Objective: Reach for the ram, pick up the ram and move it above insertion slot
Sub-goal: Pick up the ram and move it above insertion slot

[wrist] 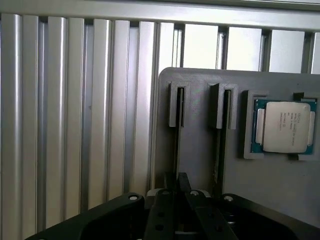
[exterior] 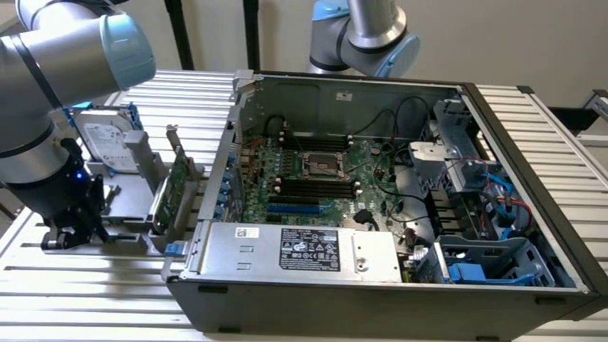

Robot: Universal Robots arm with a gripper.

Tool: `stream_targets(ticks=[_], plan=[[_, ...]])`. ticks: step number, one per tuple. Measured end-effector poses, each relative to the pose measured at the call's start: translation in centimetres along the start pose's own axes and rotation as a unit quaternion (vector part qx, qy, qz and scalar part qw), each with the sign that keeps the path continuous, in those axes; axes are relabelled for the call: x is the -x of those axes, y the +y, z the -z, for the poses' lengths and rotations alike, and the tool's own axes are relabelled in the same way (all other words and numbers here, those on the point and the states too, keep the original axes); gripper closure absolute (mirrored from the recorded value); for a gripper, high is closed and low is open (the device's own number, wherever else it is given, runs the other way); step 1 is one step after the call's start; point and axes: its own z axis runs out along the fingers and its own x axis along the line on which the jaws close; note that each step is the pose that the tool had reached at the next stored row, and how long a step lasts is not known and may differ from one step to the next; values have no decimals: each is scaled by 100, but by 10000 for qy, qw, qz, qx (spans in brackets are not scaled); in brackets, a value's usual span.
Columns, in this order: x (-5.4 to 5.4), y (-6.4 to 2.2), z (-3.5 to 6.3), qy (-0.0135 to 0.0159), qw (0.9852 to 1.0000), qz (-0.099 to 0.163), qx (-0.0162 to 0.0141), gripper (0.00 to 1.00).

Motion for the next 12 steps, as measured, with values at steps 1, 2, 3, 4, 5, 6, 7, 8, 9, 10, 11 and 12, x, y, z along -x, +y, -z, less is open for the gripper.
stream_targets(ticks=[1, 2, 3, 4, 5, 6, 7, 8, 9, 10, 11, 12], plan=[[0, 0, 0, 0, 10000, -9, -1, 86], [0, 0, 0, -2, 10000, -11, -1, 86], [0, 0, 1, -2, 10000, -11, 0, 86], [0, 0, 2, -3, 10000, -11, 0, 86], [0, 0, 6, -3, 10000, -11, 0, 86], [0, 0, 13, -3, 10000, -12, 1, 86], [0, 1, 24, -4, 10000, -11, 0, 86], [0, 1, 35, -5, 10000, -11, 0, 86], [1, 1, 52, -6, 10000, -12, 0, 86], [1, 1, 73, -6, 10000, -12, -1, 86], [2, 2, 103, -7, 10000, -12, 0, 86], [3, 3, 138, -8, 10000, -12, 0, 86]])
